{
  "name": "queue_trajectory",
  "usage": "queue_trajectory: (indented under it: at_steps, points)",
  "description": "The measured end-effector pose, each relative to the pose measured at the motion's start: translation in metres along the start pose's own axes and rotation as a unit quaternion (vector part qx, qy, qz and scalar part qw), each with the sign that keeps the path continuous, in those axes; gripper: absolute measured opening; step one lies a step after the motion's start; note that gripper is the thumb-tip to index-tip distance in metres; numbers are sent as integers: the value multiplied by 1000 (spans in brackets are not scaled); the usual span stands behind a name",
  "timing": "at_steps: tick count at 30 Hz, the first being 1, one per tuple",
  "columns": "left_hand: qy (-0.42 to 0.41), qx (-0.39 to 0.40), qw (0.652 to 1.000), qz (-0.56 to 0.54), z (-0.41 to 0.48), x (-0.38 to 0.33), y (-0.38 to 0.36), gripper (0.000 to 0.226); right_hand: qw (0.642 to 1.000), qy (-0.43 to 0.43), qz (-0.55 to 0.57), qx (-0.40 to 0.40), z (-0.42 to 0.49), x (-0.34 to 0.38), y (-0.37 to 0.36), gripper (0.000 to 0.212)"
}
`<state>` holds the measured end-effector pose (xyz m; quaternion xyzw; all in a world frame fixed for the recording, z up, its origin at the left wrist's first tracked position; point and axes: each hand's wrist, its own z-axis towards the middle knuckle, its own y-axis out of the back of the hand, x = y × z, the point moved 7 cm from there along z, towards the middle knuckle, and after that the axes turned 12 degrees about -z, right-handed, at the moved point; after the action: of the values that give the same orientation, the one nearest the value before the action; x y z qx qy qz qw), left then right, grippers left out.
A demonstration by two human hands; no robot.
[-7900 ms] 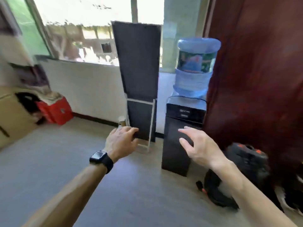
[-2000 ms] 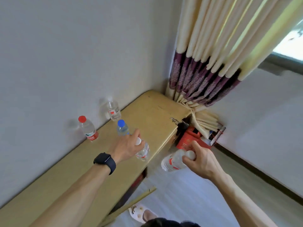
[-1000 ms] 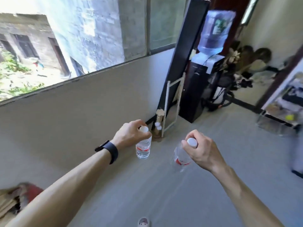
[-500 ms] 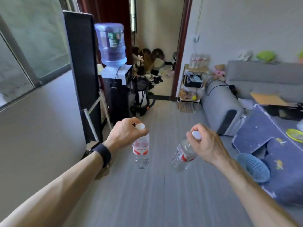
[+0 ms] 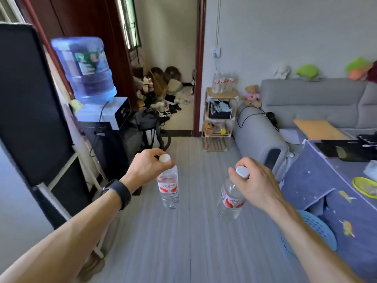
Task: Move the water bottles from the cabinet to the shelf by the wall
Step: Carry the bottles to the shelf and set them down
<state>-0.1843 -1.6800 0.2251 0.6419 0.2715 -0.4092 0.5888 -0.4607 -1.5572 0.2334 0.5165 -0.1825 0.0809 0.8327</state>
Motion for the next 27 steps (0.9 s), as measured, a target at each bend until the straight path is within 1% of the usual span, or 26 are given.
queue_trajectory:
  at_steps: [4,10,16,19,22,27]
  points:
    - [4,-12,1000,2,74,-10,-13,22,1000,17,8,16,85,-24,-19,23]
    - [8,-26,1000,-3,188,-13,-12,18,1000,19,3,14,204,-46,-55,23]
    - [2,30,999,38,319,0,-31,21,999,-16,0,31,302,-73,-118,25]
    - [9,58,998,37,392,4,-35,18,997,-40,-10,58,358,-83,-149,25]
    - [-3,63,998,29,465,-4,-41,19,996,-69,-30,54,411,-98,-166,24]
    - [-32,109,993,36,572,-27,-89,21,993,-108,-35,45,489,-143,-188,25]
